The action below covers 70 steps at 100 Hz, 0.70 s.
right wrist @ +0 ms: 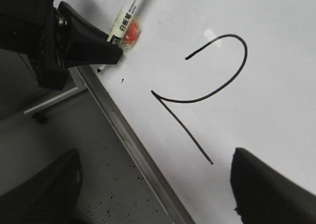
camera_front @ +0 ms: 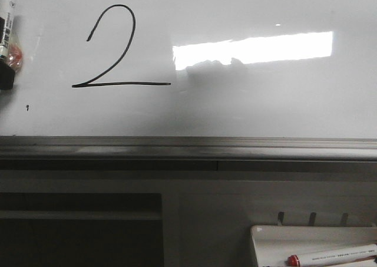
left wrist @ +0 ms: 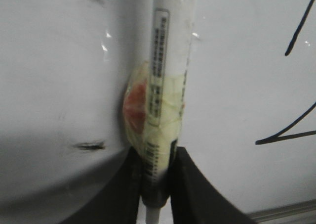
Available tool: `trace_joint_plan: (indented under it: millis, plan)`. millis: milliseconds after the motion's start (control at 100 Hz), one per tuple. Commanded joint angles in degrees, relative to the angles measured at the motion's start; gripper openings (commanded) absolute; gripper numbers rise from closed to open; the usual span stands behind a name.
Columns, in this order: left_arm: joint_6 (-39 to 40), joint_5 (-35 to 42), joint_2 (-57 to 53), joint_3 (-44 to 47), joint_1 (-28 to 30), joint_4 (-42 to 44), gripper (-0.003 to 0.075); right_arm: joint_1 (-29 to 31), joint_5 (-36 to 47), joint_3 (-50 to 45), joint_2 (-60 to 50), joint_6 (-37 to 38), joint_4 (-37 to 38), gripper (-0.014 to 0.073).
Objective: Write number 2 on whiteboard
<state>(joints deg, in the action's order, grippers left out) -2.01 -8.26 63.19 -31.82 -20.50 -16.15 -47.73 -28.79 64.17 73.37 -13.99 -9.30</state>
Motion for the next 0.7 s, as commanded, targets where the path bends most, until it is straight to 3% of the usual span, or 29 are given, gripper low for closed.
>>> trace_joint_plan:
  millis: [0, 690]
  plan:
    - [0.5, 3.0, -0.4, -2.3, 0.1, -0.8, -0.0020, 0.3, 2.3, 1.9, -1.9, 0.0, 0.0, 0.0545]
    - [0.0, 2.3, -0.3, -3.3, 0.1, -4.3, -0.0020, 0.3, 2.4, 1.9, -1.9, 0.0, 0.0, 0.0545]
